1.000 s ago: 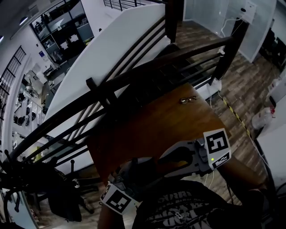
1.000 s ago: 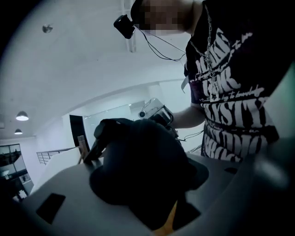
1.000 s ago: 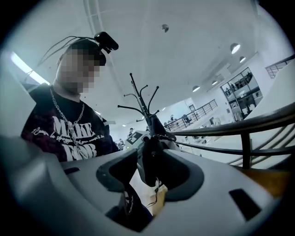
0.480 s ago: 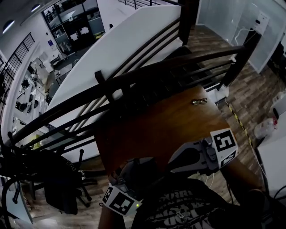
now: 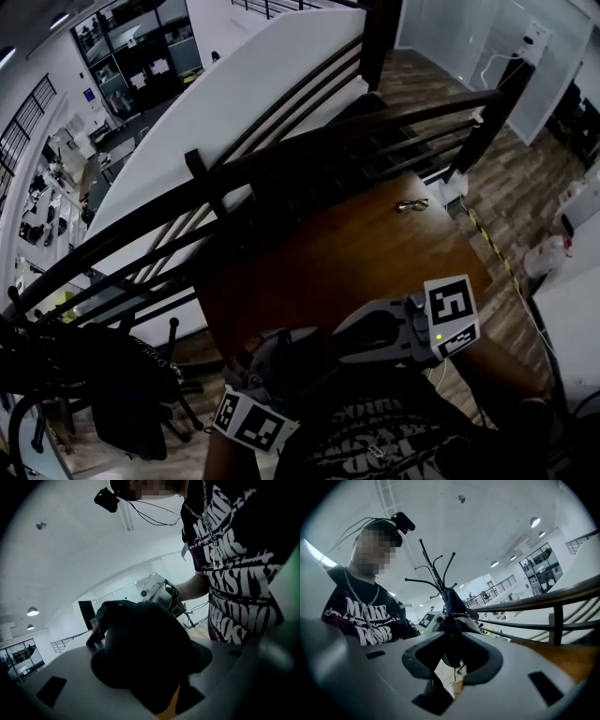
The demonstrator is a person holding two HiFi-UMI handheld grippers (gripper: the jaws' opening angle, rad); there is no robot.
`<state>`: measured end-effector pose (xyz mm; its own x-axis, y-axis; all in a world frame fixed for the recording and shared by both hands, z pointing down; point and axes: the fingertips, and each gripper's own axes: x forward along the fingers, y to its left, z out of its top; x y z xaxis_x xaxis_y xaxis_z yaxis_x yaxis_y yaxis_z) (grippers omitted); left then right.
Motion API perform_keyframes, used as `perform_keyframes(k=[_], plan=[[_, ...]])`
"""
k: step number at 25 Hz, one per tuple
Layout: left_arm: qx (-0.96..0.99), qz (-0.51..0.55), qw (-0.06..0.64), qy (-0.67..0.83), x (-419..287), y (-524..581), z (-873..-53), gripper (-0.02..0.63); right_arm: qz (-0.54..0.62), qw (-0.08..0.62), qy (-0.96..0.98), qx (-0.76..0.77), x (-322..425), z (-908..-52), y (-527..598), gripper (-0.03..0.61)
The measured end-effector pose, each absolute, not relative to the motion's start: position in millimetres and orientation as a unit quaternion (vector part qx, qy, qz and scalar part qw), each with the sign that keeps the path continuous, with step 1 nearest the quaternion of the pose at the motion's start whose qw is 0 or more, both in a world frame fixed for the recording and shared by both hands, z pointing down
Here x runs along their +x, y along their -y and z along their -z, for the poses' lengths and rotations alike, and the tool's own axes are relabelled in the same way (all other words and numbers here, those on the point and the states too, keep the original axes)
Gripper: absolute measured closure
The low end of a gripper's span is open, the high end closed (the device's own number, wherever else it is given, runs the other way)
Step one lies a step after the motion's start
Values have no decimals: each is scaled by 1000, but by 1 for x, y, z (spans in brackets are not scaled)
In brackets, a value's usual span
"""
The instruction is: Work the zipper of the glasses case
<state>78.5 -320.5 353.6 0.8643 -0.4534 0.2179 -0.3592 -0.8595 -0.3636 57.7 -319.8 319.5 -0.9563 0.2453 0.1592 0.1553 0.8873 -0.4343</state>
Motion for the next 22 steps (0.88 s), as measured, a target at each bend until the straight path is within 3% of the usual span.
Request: perform_keyframes(k=[6, 8, 14, 22], plan=[[-960, 132, 155, -191, 88, 314, -352, 350, -183, 144, 970, -76, 59, -337, 308, 482], [-965, 120, 151, -180, 94, 311, -349, 350, -185, 141, 970, -74, 68, -336, 305, 554], [-978, 74, 151, -127, 128, 292, -335, 350, -229, 110, 961, -112, 100, -326, 293, 557], [-985, -3, 128, -117, 179, 289, -305, 351, -201, 186, 959, -76, 179, -365, 307, 558]])
